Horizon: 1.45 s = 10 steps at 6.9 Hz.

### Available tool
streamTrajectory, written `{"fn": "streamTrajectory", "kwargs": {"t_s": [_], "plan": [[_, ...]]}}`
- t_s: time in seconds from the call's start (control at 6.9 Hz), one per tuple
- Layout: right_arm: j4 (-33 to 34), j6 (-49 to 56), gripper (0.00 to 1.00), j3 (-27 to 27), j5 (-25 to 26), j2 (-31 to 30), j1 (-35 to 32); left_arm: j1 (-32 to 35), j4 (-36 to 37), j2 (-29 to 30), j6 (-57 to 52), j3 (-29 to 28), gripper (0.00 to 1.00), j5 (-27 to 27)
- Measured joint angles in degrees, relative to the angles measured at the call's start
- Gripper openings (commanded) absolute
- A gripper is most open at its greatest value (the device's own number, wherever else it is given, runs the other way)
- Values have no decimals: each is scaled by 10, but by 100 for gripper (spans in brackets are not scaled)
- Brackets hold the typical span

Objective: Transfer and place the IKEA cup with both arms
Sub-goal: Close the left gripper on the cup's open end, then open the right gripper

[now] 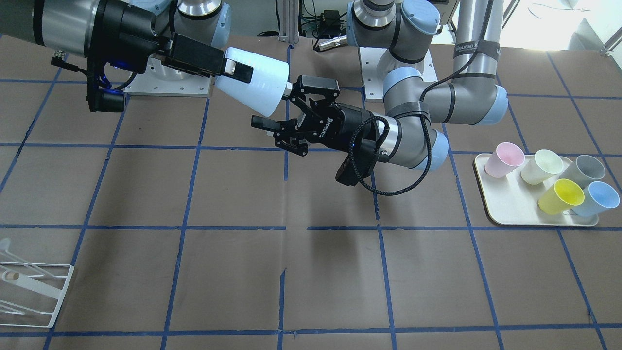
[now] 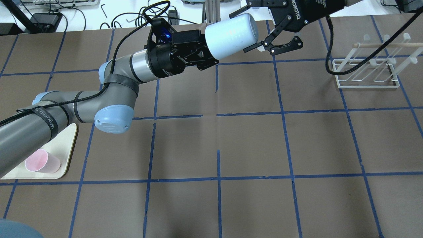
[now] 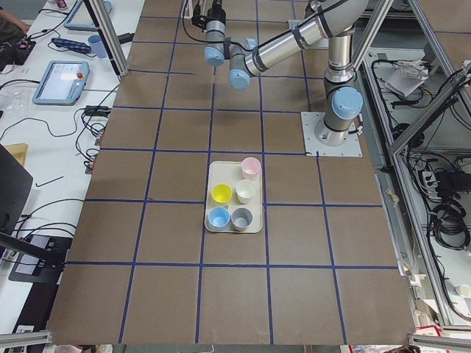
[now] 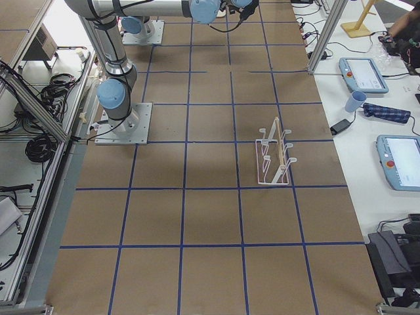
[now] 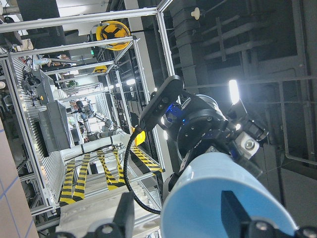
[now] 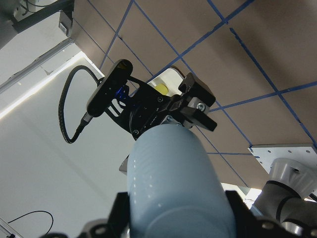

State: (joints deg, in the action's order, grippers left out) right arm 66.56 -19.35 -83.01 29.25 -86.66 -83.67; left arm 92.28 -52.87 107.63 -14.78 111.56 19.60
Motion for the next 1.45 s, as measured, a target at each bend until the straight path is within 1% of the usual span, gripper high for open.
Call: {"fn": "streamTrajectory", "kwargs": {"t_s": [0.29,0.43,0.58,0.72,1.45], "plan": [[1,-1,50,1,4,-1,0,0,8,-1,0,0,14,0],[1,-1,50,2,5,0,0,0,13,-2,0,0,0,0],[1,-1,80,2,5,0,0,0,15,-3,0,0,0,0],[1,-1,100,2,5,0,0,0,16,-5,0,-1,0,0],[1,-3,100,6,7,-1,0,-3,15,-12,7,1,0,-1]]}}
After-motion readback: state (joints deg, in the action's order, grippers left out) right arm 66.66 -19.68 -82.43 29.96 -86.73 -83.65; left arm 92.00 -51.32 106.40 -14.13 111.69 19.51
